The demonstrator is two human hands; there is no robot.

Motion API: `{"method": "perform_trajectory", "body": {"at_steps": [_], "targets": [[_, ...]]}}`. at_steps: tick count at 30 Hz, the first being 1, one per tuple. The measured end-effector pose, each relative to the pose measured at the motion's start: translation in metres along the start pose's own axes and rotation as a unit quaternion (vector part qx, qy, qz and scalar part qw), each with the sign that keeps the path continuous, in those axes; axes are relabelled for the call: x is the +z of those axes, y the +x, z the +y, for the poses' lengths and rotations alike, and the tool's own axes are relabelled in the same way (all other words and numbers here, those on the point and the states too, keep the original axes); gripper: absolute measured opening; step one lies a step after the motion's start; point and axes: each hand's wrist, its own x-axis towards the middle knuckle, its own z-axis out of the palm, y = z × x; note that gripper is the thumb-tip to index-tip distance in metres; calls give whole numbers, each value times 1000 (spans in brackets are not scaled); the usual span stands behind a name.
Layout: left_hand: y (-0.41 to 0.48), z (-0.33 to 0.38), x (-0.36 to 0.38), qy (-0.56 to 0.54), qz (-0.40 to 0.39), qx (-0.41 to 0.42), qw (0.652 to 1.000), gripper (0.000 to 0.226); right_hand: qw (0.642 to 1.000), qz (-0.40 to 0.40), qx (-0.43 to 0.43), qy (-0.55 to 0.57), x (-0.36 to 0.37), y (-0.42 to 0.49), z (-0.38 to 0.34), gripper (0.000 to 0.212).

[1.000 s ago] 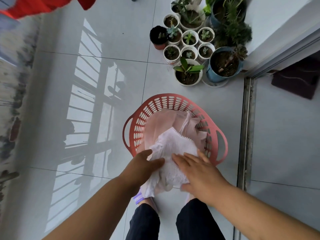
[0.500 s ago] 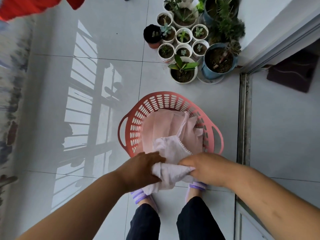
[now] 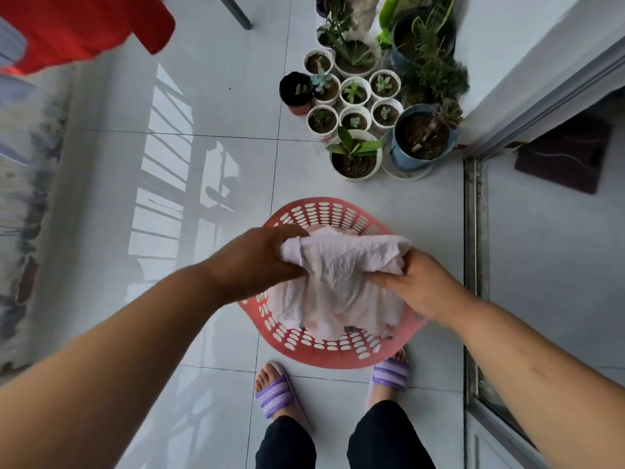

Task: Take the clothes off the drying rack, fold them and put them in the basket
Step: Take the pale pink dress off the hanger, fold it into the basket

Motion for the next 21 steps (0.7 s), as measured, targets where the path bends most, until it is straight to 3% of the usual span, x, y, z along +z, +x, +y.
{"method": "perform_trajectory", "body": {"at_steps": [4,11,16,21], "targets": [[6,18,-26,-6,50,57,997,24,996,86,-32,-4,-17,15,-25,35],[-5,30,-38,23,73,120,990,38,987,123,-96,21,-22,6,-37,24],[-22,3,-7,25,44,96,994,32,992,83,-77,49,-4,-13,-7,30],[-38,-36,50,12,-23,33,999,30,1000,14,14,9,24,-35,42,42]]}}
